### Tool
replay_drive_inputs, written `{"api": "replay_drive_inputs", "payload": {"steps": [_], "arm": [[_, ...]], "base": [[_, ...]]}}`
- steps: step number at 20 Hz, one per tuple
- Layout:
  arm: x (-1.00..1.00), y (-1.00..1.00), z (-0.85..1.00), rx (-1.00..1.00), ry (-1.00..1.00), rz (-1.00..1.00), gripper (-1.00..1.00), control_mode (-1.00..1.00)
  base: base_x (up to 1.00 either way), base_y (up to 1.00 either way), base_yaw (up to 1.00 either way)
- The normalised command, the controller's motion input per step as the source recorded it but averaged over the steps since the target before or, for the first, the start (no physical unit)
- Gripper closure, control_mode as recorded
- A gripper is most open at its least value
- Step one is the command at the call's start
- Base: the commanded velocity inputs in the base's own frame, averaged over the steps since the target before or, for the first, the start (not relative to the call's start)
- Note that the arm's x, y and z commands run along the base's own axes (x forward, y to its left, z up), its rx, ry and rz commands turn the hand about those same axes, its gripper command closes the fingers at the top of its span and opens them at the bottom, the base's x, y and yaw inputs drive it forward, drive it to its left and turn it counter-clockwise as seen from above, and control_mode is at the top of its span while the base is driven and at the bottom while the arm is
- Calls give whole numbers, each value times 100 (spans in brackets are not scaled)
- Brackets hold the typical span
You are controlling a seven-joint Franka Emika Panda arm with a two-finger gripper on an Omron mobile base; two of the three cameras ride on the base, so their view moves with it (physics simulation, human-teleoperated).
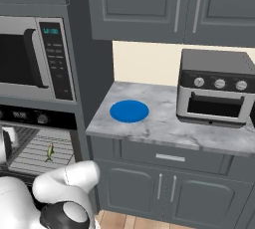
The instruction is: Take the fish from the oven and place it on the plate on the counter.
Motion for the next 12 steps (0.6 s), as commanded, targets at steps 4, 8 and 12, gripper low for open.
{"api": "replay_drive_inputs", "payload": {"steps": [4,8,12], "arm": [[-1,-9,-6,-8,12,-38,100,-100],[0,1,-5,-20,0,-42,100,-100],[1,-3,-11,-19,0,-41,-100,-100]], "base": [[0,0,0],[0,0,0],[0,0,0]]}}
